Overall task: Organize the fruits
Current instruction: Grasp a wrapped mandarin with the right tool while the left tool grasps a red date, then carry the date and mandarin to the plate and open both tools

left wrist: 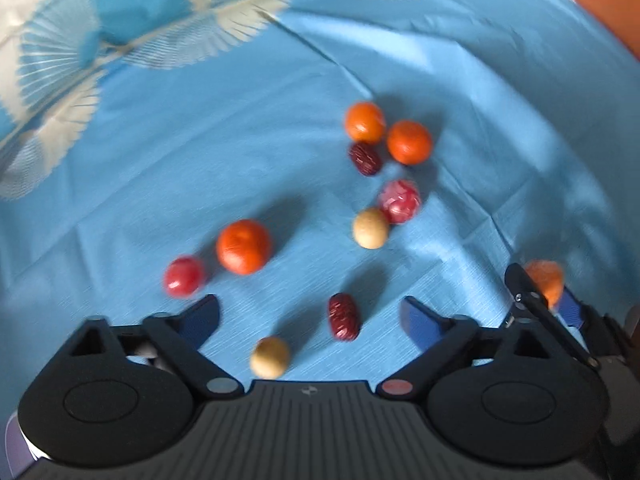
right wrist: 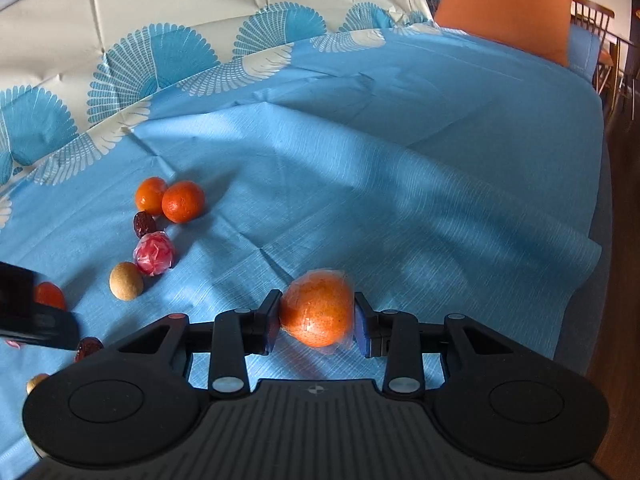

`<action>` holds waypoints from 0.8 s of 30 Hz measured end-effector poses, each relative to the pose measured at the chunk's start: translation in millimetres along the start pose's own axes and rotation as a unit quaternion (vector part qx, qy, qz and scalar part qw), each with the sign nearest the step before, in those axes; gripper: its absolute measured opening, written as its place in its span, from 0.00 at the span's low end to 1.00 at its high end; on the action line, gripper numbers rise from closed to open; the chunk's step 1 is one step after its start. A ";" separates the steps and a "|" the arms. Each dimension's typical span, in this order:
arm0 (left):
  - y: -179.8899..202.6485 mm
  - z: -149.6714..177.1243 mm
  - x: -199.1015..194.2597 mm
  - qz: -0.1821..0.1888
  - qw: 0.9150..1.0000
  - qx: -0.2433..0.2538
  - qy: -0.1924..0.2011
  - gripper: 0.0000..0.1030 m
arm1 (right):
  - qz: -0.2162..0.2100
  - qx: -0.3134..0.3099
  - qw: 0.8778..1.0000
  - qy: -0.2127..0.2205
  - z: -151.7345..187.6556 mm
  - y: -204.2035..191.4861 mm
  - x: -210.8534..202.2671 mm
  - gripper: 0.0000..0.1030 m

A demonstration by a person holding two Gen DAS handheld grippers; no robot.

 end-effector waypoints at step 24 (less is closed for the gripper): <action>-72.1 125.2 -148.7 0.000 0.990 -0.103 0.091 0.21 | -0.063 -0.103 0.988 0.092 -8.2 -34.9 -62.0 0.37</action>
Point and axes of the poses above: each gripper's, at about its wrist camera, not at the fingertips, and x roughly the way its jaws point, y to its right, z to its underside, the point moved 9 cm from there along x, roughly the way its jaws point, and after that the axes turned 6 degrees about -y, right-handed, at the moved point
